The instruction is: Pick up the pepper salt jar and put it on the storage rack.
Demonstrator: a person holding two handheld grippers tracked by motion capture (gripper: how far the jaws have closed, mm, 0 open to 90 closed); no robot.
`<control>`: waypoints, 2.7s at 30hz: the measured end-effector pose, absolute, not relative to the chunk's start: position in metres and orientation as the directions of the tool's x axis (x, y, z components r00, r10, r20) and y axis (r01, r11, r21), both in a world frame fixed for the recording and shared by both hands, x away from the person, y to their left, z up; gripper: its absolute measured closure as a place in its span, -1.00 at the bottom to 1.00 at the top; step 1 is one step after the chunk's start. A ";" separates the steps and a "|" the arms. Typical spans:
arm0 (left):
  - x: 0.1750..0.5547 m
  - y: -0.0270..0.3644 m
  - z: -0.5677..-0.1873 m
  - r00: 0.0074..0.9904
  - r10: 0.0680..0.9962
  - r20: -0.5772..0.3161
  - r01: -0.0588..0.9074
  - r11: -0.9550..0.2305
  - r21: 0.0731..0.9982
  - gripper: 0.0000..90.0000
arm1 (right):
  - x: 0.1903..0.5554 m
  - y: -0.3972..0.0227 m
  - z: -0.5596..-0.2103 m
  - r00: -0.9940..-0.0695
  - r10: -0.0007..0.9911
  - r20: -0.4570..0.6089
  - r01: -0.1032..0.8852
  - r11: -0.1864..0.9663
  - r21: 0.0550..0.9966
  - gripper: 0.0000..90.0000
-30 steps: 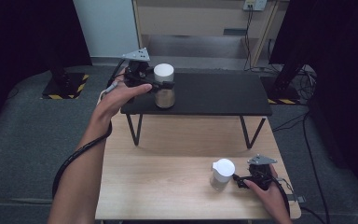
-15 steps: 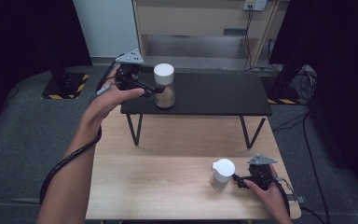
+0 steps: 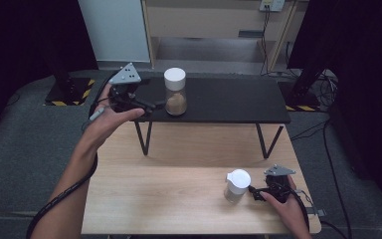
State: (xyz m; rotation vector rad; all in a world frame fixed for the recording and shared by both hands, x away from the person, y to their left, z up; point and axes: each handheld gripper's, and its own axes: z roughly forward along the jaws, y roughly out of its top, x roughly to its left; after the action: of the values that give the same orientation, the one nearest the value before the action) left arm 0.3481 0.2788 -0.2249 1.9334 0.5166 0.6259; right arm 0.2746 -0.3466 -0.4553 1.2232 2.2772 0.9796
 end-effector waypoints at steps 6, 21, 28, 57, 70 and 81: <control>0.324 0.272 -0.236 0.748 0.625 0.222 0.076 -0.413 0.907 -0.91 | 0.275 -0.347 -0.455 -0.552 0.834 -0.001 0.573 0.380 0.726 -0.97; 0.282 0.247 -0.275 0.699 0.660 0.277 0.089 -0.464 0.881 -0.94 | 0.274 -0.346 -0.455 -0.551 0.835 -0.001 0.573 0.379 0.727 -0.97; 0.275 0.232 -0.295 0.716 0.637 0.284 0.092 -0.489 0.867 -0.93 | 0.274 -0.346 -0.456 -0.550 0.835 -0.002 0.573 0.378 0.727 -0.97; 0.264 0.199 -0.408 0.781 0.597 0.182 0.223 -0.539 0.812 -0.93 | 0.273 -0.345 -0.456 -0.545 0.838 -0.002 0.574 0.375 0.727 -0.97; 0.240 0.227 -0.433 0.692 0.709 0.137 0.345 -0.491 0.800 -0.93 | 0.272 -0.344 -0.455 -0.536 0.844 0.000 0.580 0.369 0.726 -0.96; 0.239 0.257 -0.441 0.597 0.797 0.094 0.463 -0.437 0.771 -0.93 | 0.271 -0.344 -0.455 -0.536 0.844 -0.002 0.579 0.369 0.727 -0.96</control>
State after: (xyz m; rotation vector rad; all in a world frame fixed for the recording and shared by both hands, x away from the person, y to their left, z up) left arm 0.2392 0.2570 -0.4415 2.0999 0.9928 0.5906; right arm 0.2714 -0.3442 -0.4555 1.2409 2.2607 0.9732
